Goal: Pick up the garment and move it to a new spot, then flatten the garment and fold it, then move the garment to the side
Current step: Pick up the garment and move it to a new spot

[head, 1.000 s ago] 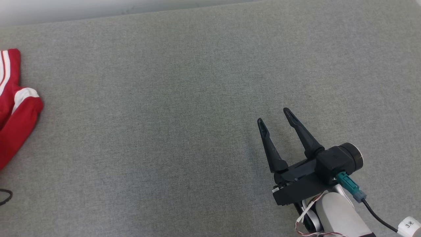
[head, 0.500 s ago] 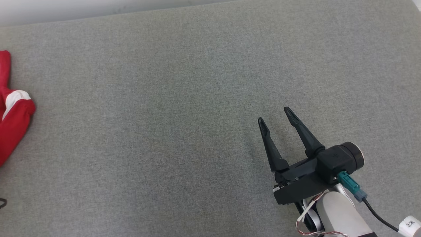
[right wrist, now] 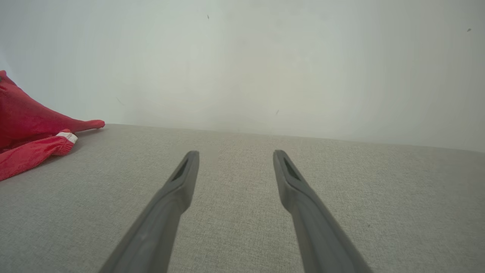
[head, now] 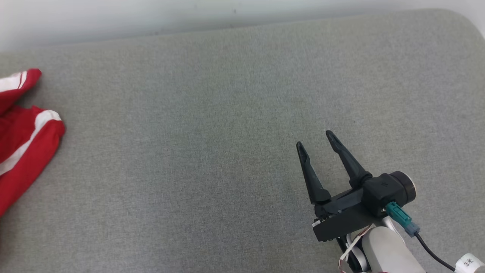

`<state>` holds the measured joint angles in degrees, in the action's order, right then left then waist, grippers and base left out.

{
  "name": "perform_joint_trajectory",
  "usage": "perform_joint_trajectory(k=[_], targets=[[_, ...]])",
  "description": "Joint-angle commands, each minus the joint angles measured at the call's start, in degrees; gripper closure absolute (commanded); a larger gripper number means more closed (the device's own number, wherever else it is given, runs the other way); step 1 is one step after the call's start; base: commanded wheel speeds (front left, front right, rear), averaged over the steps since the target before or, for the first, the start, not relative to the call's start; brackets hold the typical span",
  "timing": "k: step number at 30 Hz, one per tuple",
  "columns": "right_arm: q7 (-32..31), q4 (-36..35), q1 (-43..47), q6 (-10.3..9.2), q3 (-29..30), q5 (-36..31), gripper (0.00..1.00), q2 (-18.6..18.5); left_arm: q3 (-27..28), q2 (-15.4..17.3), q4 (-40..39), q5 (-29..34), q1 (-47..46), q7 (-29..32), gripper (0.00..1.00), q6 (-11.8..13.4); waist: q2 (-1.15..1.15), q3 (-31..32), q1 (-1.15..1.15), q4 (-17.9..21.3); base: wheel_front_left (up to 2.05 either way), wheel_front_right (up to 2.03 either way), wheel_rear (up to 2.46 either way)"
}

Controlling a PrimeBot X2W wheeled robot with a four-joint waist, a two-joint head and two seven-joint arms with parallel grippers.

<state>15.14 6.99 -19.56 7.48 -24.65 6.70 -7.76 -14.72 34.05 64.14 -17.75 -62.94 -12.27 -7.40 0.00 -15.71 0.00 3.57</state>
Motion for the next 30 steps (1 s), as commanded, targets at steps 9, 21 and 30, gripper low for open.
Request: perform_joint_trajectory(k=[9, 21, 30], targets=[[0.19, 0.30, 2.20, 0.02, 0.53, 1.45, 0.00, 1.07, -4.62, -2.32, -10.83, 1.73, -5.01, -2.02, 1.00, 0.04, 0.00, 5.10, 0.00, -0.79, 0.00, 0.00, 0.00], [0.19, -0.34, 3.67, 0.02, 1.33, 1.86, 0.00, 2.49, -10.02, -3.31, -31.03, -0.62, -2.77, 4.21, 1.00, 0.00, 0.00, 7.99, 0.00, 3.79, 0.00, 0.00, 0.00], [0.19, -0.98, 4.30, 0.02, 2.74, 1.58, 0.00, 3.31, -12.22, -4.15, -46.67, -2.33, 0.81, 10.49, 1.00, 0.40, 0.00, 7.80, 0.00, 8.46, 0.00, 0.00, 0.00]])
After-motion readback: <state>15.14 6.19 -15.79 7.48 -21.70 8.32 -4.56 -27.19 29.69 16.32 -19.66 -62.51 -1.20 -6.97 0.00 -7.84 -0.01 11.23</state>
